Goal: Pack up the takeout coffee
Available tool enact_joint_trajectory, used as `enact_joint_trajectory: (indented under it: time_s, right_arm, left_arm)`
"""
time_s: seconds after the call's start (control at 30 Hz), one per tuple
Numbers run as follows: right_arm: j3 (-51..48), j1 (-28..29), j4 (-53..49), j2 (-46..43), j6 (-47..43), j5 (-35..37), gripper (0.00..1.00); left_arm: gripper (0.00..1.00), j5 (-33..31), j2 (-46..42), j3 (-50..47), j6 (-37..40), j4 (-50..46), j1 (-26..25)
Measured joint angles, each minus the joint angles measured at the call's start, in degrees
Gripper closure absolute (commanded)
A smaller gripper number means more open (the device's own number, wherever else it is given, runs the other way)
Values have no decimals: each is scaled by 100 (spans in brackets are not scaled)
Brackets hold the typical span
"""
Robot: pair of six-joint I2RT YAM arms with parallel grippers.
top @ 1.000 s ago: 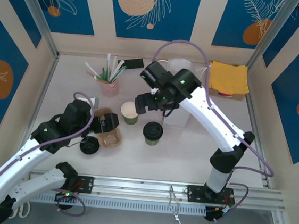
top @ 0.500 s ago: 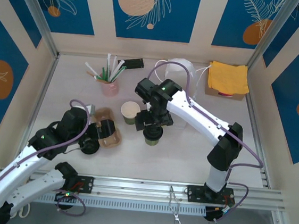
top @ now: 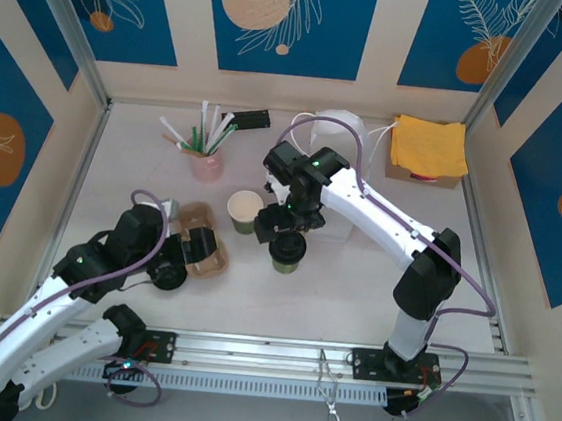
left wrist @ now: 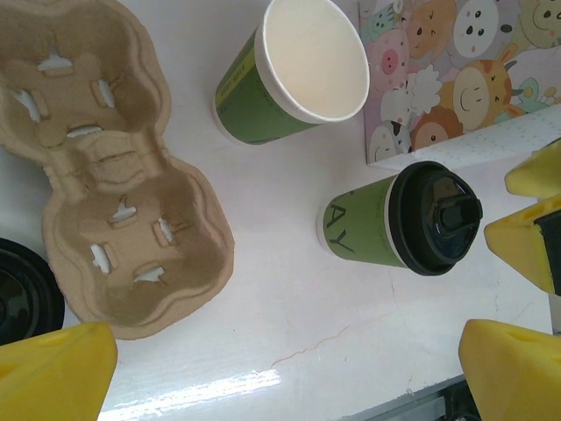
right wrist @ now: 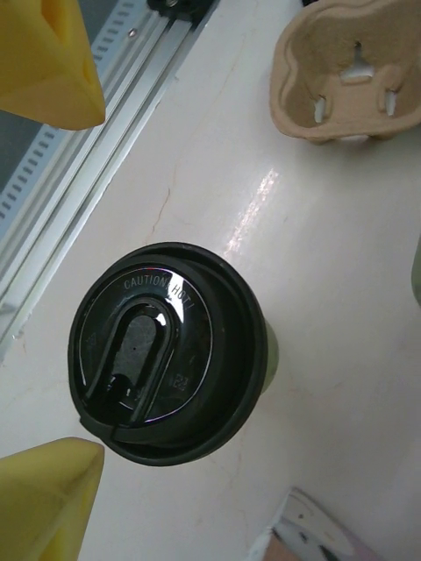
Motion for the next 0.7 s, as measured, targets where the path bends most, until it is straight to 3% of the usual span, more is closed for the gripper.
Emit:
enact_joint_trajectory:
  time_s: [0.27, 0.7]
  right_arm:
    - [-216, -13, 72, -2, -831, -79, 8]
    - [-413, -28, 175, 0, -1187, 90, 8]
  left_arm:
    - [0, 66, 9, -2, 26, 4, -2]
    - [0, 190, 20, -2, 164, 7, -11]
